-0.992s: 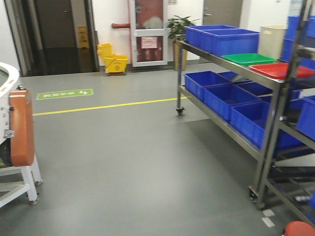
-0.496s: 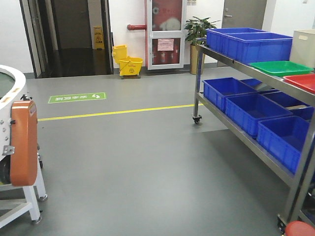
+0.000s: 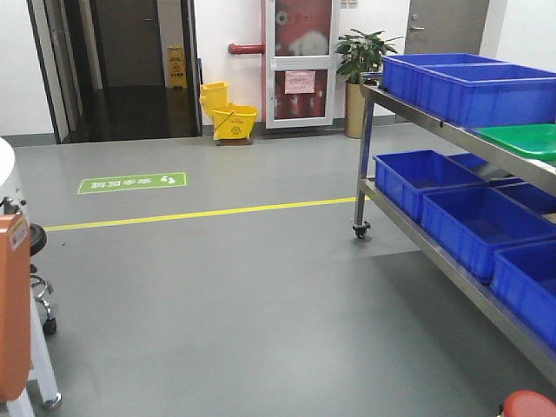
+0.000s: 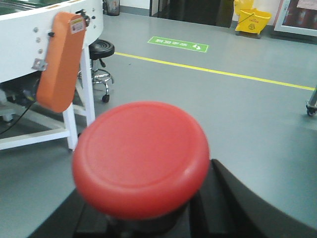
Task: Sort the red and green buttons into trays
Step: 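Drive the base to the cart holding both switches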
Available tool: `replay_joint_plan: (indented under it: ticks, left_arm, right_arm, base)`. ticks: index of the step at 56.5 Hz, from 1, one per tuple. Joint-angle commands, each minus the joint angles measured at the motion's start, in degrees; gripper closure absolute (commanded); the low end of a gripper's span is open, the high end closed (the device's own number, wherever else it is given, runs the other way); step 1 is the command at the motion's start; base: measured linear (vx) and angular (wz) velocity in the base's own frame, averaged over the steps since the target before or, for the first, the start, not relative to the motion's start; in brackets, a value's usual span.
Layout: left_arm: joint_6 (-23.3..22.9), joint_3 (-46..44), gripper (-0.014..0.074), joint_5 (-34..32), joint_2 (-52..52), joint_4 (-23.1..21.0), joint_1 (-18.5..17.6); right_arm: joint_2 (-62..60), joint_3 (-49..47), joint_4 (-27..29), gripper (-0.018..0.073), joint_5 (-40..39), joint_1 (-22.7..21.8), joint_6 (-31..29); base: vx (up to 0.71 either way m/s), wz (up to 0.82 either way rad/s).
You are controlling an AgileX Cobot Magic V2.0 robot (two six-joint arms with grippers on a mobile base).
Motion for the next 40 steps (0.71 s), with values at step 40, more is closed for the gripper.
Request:
replay_joint_plan:
  ticks: [40]
  left_arm:
    - [-0.46, -1.95, 0.0596, -4.26, 0.14, -0.44, -0.28]
  right_arm:
    - [0.00, -1.73, -0.68, 0.0567, 1.00, -0.24, -0.04]
  base:
    - [0.66, -0.04]
